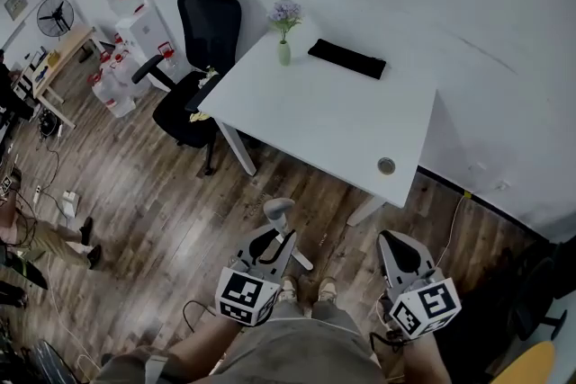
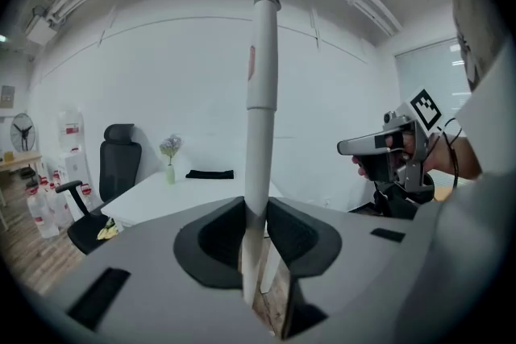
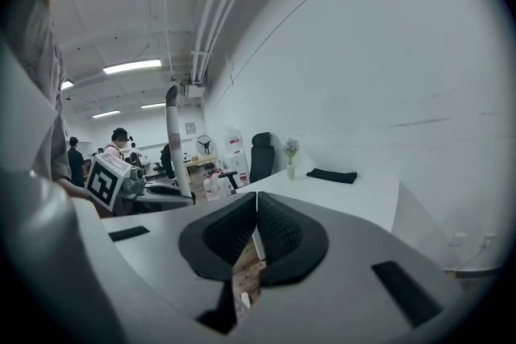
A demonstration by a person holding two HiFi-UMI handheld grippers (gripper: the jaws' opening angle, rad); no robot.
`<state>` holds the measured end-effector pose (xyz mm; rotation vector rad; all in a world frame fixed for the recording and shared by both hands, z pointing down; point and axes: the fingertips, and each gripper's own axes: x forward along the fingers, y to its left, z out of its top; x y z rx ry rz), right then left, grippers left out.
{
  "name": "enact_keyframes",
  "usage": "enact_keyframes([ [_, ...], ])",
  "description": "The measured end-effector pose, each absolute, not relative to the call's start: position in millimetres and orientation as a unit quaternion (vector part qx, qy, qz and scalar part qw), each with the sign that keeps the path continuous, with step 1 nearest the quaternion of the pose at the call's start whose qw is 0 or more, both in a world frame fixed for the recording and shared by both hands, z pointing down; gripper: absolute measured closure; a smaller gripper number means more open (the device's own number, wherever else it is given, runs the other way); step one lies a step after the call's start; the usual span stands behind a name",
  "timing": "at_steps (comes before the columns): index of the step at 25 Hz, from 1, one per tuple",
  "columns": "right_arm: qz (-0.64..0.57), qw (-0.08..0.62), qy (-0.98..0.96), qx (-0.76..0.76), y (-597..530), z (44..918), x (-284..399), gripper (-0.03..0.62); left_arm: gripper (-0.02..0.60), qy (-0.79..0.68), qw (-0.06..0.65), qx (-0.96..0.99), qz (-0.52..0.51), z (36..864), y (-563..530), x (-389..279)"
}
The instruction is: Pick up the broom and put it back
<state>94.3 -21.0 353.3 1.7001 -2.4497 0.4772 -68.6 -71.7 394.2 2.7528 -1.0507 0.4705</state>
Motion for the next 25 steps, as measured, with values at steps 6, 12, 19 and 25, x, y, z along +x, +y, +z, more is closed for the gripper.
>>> enact_keyframes([
  [6,0.166,0.065,-0.784,0.594,-23,370,124,0.563,0.488,-0.33,0.108,0.923,0.167,418,-79,-27],
  [12,0.186,0.065,-0.754,0.626,-21,391,157,0.563,0.488,-0.306,0.135,0.923,0.189,452,-82,18],
  [19,0.216,0.067,-0.728,0.648,-13,427,188,0.563,0.488,-0.273,0.146,0.923,0.229,506,-75,72],
  [25,0.251,0.078,-0.706,0.657,-8,471,210,0.563,0.488,-0.254,0.148,0.917,0.269,559,-77,107],
])
